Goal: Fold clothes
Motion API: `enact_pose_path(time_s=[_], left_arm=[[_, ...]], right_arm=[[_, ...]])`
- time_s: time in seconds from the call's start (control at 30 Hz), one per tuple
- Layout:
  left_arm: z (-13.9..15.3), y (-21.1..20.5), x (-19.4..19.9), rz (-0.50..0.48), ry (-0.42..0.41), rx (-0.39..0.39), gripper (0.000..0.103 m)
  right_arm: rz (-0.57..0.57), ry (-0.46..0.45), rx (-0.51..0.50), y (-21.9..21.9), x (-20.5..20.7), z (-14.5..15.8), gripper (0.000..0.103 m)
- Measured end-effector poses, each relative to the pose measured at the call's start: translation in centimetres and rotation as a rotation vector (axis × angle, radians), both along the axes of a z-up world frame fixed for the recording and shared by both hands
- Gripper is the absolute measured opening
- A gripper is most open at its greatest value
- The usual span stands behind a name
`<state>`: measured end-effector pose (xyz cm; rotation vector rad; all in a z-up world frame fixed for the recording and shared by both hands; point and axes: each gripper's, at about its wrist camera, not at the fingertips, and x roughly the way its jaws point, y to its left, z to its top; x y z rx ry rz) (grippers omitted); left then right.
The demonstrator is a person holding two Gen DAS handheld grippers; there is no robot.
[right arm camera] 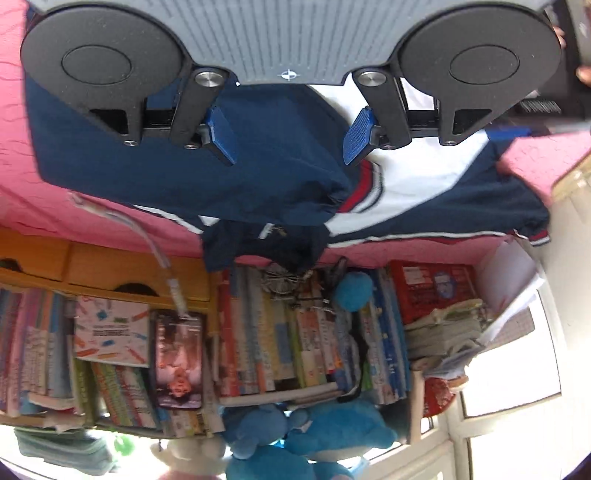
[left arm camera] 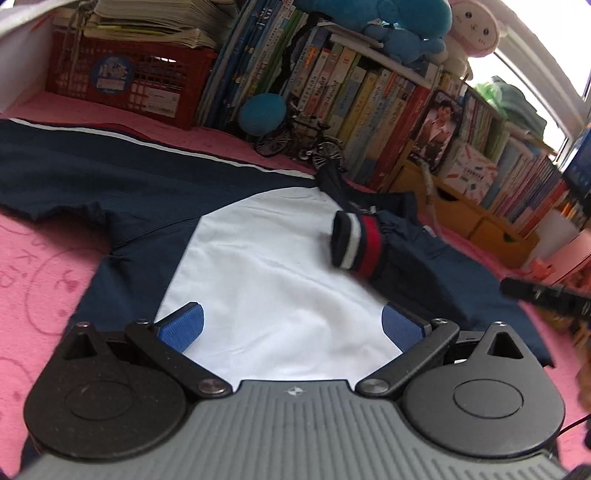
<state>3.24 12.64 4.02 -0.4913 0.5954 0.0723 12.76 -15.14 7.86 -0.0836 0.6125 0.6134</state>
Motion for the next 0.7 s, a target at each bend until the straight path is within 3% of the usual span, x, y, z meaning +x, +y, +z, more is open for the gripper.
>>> enact_pose_path(time_s=[0.03,0.13,0.23,0.33,0.4,0.43,0.47,0.5,0.57,0.6,0.7], left_arm=[[0.5,0.0,0.7,-0.015,-0.011,-0.016,0.103],[1.0,-0.8,4.1,-0.017,-0.020,0.037,0.103],[-0.4,-2.1,8.6,-0.009,0.040,0.105,0.103],[-2.8,-2.8,12.5,0.026,0.122,0.098,0.103],[-3.5,-4.1,13.5,0.063,0.099,0.175,0.100],[-3.7,-4.8,13.9,0.067,0.101,0.212,0.097],[-3.7,-5.4,13.9,0.063,0.082,0.237,0.067],[-3.6,-5.8,13.9,0.059,0.067,0.246,0.047],[-3.1,-6.1,13.4,0.073,0.040,0.260,0.043],[-2.7,-6.1,13.1,0.069,0.014,0.279,0.036],[-1.2,-5.7,12.0,0.083,-0.055,0.397,0.034]], right_arm=[[-0.025,-0.022,-0.042,-0.9,-0.5,-0.1,0.064],[-0.081,-0.071,-0.124,-3.1,-2.0,-0.1,0.070],[-0.122,-0.097,-0.164,-5.3,-3.2,-0.3,0.078],[-0.154,-0.112,-0.182,-7.4,-4.2,-0.5,0.081],[-0.172,-0.097,-0.213,-8.1,-4.2,-1.2,0.081],[-0.178,-0.088,-0.230,-8.4,-4.1,-1.7,0.081],[-0.179,-0.079,-0.241,-8.5,-4.0,-2.1,0.081],[-0.178,-0.071,-0.252,-8.5,-3.7,-2.5,0.081],[-0.193,-0.060,-0.265,-8.5,-3.2,-3.2,0.081],[-0.204,-0.056,-0.266,-8.5,-2.9,-3.4,0.081],[-0.229,-0.049,-0.266,-8.5,-2.2,-3.9,0.081]])
